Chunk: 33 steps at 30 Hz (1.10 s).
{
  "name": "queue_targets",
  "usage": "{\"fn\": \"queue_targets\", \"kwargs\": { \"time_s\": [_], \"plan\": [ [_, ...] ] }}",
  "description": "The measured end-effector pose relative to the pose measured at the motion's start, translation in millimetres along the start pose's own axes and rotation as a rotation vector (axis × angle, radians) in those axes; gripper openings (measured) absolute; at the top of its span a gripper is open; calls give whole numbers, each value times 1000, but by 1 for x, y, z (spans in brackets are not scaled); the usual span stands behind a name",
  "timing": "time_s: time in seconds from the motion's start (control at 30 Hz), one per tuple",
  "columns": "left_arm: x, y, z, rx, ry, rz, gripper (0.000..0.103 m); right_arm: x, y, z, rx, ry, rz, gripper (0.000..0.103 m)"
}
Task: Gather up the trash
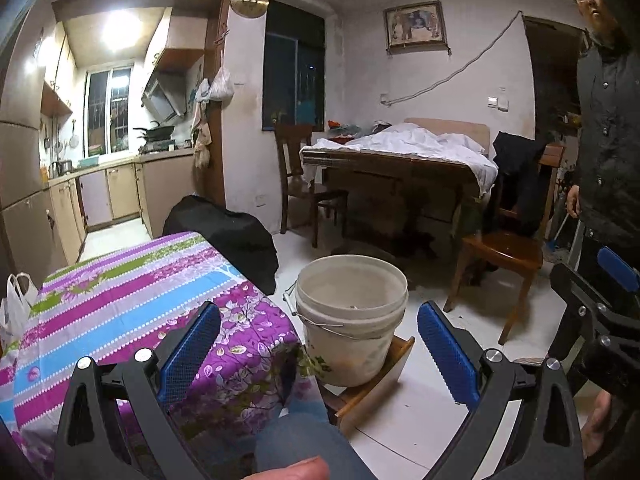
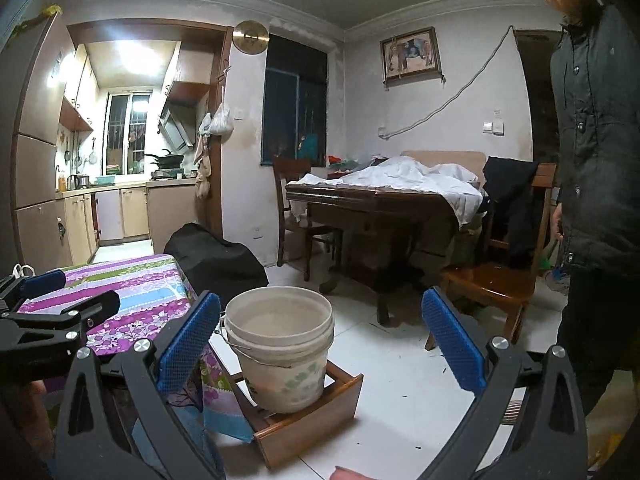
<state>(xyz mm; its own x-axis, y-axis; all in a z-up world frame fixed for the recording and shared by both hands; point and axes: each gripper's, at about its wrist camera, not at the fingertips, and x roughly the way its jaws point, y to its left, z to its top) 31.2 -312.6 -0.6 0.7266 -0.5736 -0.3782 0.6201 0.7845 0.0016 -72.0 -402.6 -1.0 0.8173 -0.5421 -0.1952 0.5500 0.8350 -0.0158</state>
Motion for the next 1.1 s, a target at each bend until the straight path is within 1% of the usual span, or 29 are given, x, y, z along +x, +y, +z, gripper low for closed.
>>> {"fn": "queue_targets", "kwargs": {
  "time_s": [0.4, 1.1],
  "plan": [
    [11, 9, -4, 0, 14, 7, 98, 2, 1, 4, -8, 15, 23, 98],
    [14, 13, -9, -3, 6, 16, 98, 7, 0, 1, -14, 29, 32, 98]
  ]
}}
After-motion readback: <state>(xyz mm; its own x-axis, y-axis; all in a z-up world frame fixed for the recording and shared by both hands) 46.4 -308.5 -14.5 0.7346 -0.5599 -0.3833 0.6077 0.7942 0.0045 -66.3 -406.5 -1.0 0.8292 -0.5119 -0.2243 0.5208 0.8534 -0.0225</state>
